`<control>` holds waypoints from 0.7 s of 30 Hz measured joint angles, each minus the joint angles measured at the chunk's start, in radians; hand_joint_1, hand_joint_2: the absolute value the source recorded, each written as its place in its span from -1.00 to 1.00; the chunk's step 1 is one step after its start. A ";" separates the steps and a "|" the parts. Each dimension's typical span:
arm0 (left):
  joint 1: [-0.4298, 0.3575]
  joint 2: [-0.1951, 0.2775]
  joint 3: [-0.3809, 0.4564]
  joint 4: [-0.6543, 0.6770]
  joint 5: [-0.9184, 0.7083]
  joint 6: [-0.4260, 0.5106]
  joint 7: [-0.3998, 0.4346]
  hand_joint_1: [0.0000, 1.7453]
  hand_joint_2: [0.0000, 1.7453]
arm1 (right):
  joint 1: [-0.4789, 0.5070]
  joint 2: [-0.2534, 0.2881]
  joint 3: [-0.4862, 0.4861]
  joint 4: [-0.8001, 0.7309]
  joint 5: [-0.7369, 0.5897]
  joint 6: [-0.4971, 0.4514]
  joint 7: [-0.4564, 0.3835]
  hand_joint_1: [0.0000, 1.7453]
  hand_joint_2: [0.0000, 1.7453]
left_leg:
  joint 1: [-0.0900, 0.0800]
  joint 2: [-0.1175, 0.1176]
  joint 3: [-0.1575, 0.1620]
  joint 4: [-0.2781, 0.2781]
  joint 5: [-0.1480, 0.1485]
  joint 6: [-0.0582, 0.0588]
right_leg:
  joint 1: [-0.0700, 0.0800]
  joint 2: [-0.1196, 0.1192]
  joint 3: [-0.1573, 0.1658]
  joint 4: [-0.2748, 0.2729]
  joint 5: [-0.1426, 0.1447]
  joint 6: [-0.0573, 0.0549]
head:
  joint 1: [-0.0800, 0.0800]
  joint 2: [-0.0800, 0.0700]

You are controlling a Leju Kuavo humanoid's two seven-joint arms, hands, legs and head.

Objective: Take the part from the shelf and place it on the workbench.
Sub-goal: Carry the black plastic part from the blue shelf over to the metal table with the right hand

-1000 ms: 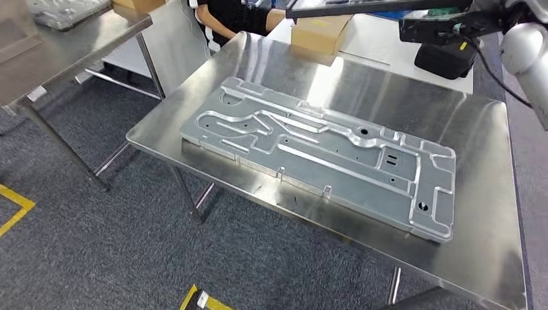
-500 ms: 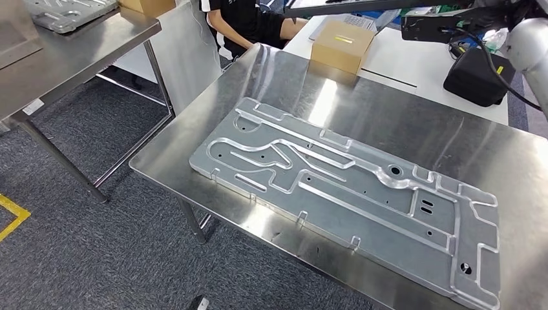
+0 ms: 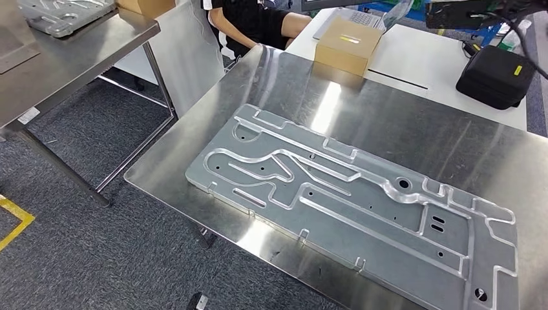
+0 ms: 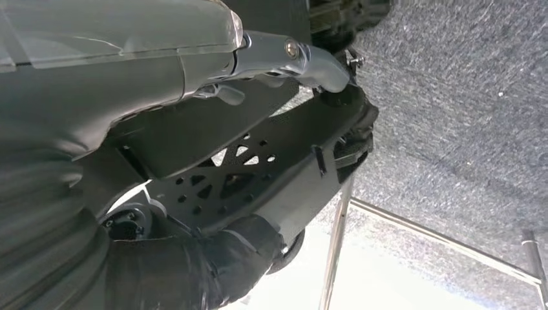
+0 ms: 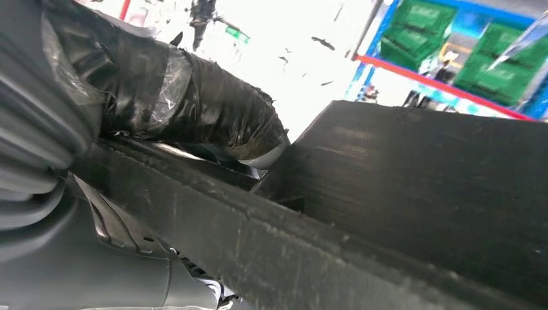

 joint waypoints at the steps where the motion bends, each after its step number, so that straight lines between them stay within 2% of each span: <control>1: 0.001 0.001 0.000 0.000 -0.001 -0.001 0.003 -1.00 1.00 | -0.007 -0.004 0.004 -0.002 -0.001 0.003 0.001 1.00 1.00 | -0.003 0.000 0.002 -0.008 0.000 0.009 | 0.000 0.001 -0.004 0.006 -0.003 0.005 | 0.000 0.000; 3: 0.001 0.004 0.000 0.000 -0.002 -0.007 0.008 -1.00 1.00 | -0.018 -0.010 0.013 -0.006 -0.006 0.008 0.002 1.00 1.00 | -0.004 0.004 0.005 -0.010 0.013 0.029 | -0.001 0.004 -0.011 0.013 -0.007 0.014 | 0.000 0.000; 5: 0.001 0.006 0.000 0.000 -0.001 -0.013 0.008 -1.00 1.00 | -0.028 -0.019 0.020 -0.009 -0.011 0.010 0.003 1.00 1.00 | -0.002 0.012 0.009 -0.016 0.024 0.043 | -0.005 0.000 -0.020 0.042 -0.030 0.026 | 0.001 0.000; 6: 0.000 0.006 0.000 0.000 -0.001 -0.014 0.008 -1.00 1.00 | -0.034 -0.022 0.023 -0.010 -0.012 0.010 0.004 1.00 1.00 | 0.000 0.016 0.010 -0.019 0.027 0.047 | -0.009 -0.003 -0.037 0.085 -0.059 0.033 | 0.001 0.000; 8: 0.000 0.007 0.000 0.000 -0.001 -0.015 0.007 -1.00 1.00 | -0.042 -0.027 0.029 -0.010 -0.013 0.011 0.004 1.00 1.00 | 0.000 0.019 0.010 -0.019 0.028 0.051 | -0.019 -0.011 -0.089 0.212 -0.128 0.047 | 0.002 0.000; 9: 0.001 0.007 0.000 0.000 0.000 -0.015 0.007 -1.00 1.00 | -0.043 -0.030 0.032 -0.010 -0.013 0.013 0.004 1.00 1.00 | 0.001 0.019 0.010 -0.018 0.028 0.051 | -0.025 -0.012 -0.113 0.269 -0.152 0.052 | 0.002 0.000; 10: 0.001 0.007 0.000 0.000 0.000 -0.015 0.008 -1.00 1.00 | -0.043 -0.032 0.036 -0.010 -0.013 0.014 0.004 1.00 1.00 | 0.001 0.019 0.009 -0.017 0.027 0.050 | -0.030 -0.014 -0.122 0.294 -0.156 0.056 | 0.002 0.000; 11: 0.001 0.007 0.000 0.000 0.000 -0.015 0.007 -1.00 1.00 | -0.043 -0.034 0.039 -0.011 -0.013 0.015 0.004 1.00 1.00 | 0.002 0.019 0.009 -0.016 0.026 0.049 | -0.035 -0.016 -0.113 0.282 -0.143 0.059 | 0.002 0.000; 12: 0.001 0.007 0.000 0.000 0.000 -0.015 0.007 -1.00 1.00 | -0.044 -0.035 0.040 -0.011 -0.013 0.016 0.004 1.00 1.00 | 0.002 0.019 0.010 -0.015 0.025 0.047 | -0.039 -0.018 -0.084 0.231 -0.115 0.061 | 0.002 0.000; 13: 0.001 0.007 0.000 0.000 0.000 -0.015 0.007 -1.00 1.00 | -0.046 -0.036 0.041 -0.012 -0.013 0.016 0.004 1.00 1.00 | 0.003 0.019 0.011 -0.014 0.024 0.044 | -0.042 -0.021 -0.044 0.157 -0.084 0.063 | 0.002 0.000; 15: 0.000 0.008 0.000 0.000 0.000 -0.016 0.007 -1.00 1.00 | -0.050 -0.037 0.042 -0.013 -0.013 0.016 0.004 1.00 1.00 | 0.002 0.019 0.010 -0.013 0.023 0.034 | -0.038 -0.023 0.015 0.045 -0.050 0.063 | 0.001 0.000; 17: 0.000 0.008 0.000 0.000 0.000 -0.016 0.007 -1.00 1.00 | -0.052 -0.038 0.042 -0.014 -0.013 0.016 0.004 1.00 1.00 | 0.001 0.019 0.009 -0.015 0.024 0.022 | -0.029 -0.021 0.025 0.021 -0.048 0.057 | 0.001 0.000; 19: 0.001 0.009 0.000 0.000 0.000 -0.016 0.006 -1.00 1.00 | -0.052 -0.038 0.043 -0.015 -0.014 0.016 0.004 1.00 1.00 | 0.003 0.018 0.008 -0.014 0.021 0.010 | -0.029 -0.020 0.026 0.013 -0.043 0.045 | 0.001 0.000; 21: 0.001 0.009 0.000 0.000 0.000 -0.016 0.005 -1.00 1.00 | -0.055 -0.038 0.043 -0.018 -0.018 0.015 0.004 1.00 1.00 | 0.004 0.017 -0.012 0.031 -0.013 0.003 | -0.031 -0.020 0.029 0.004 -0.037 0.031 | 0.000 0.000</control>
